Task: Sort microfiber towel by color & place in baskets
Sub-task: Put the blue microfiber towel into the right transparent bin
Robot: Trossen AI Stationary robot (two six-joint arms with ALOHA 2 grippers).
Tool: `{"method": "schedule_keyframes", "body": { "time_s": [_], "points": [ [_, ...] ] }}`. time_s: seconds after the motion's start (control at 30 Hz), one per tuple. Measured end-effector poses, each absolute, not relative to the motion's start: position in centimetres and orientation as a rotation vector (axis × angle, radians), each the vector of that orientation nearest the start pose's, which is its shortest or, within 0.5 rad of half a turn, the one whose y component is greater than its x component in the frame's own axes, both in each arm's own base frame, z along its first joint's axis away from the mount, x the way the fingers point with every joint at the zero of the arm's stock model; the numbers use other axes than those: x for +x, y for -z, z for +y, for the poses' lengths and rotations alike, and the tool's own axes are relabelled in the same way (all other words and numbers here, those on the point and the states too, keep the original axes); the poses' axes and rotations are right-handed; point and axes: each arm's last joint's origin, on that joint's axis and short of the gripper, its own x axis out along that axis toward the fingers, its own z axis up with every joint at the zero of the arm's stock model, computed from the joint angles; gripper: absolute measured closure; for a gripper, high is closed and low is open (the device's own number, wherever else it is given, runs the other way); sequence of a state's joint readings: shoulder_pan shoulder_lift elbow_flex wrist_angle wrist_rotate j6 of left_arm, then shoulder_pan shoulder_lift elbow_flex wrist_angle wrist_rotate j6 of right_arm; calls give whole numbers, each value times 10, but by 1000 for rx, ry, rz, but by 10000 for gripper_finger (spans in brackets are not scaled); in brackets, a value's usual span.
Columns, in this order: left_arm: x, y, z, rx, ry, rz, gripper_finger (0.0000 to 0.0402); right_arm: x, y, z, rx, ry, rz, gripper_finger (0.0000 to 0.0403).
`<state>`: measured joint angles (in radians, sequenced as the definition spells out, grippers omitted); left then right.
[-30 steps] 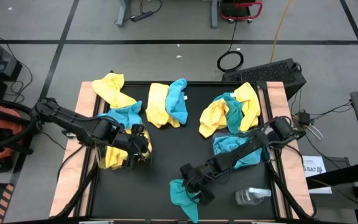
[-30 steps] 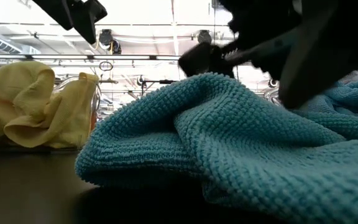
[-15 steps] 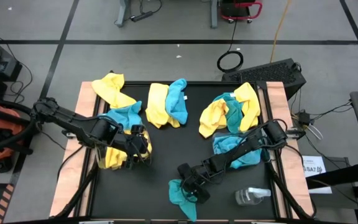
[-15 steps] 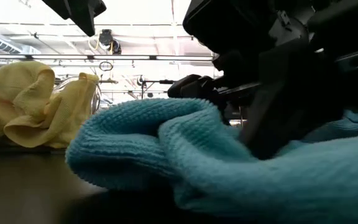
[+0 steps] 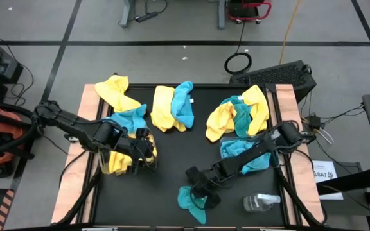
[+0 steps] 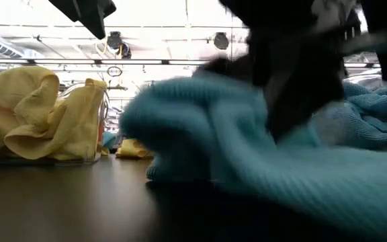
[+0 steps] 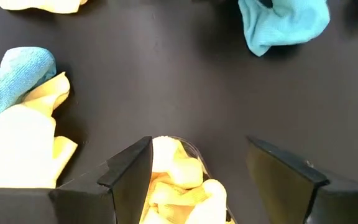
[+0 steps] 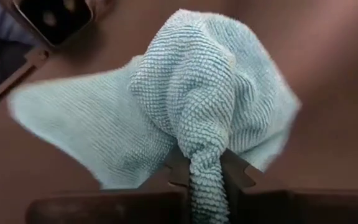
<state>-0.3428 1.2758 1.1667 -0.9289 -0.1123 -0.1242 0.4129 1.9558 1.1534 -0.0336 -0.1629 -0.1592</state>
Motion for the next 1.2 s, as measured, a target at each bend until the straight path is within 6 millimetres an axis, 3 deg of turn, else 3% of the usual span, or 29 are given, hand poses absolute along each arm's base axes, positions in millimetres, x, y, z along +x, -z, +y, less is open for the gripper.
{"method": "schedule_keyframes", "body": {
  "time_s": [0.33, 0.7, 0.93, 1.2],
  "points": [
    [238, -312, -81, 135, 137, 901, 143, 332, -230, 144, -399, -431, 681, 389],
    [248, -321, -83, 205, 170, 764, 143, 256, -313, 104, -406, -213, 692, 389],
    [249, -322, -84, 209, 174, 743, 143, 198, -335, 78, -254, -121, 822, 389],
    [249, -322, -84, 212, 166, 744, 143, 149, -330, 57, -67, 78, 1117, 389]
  ]
}}
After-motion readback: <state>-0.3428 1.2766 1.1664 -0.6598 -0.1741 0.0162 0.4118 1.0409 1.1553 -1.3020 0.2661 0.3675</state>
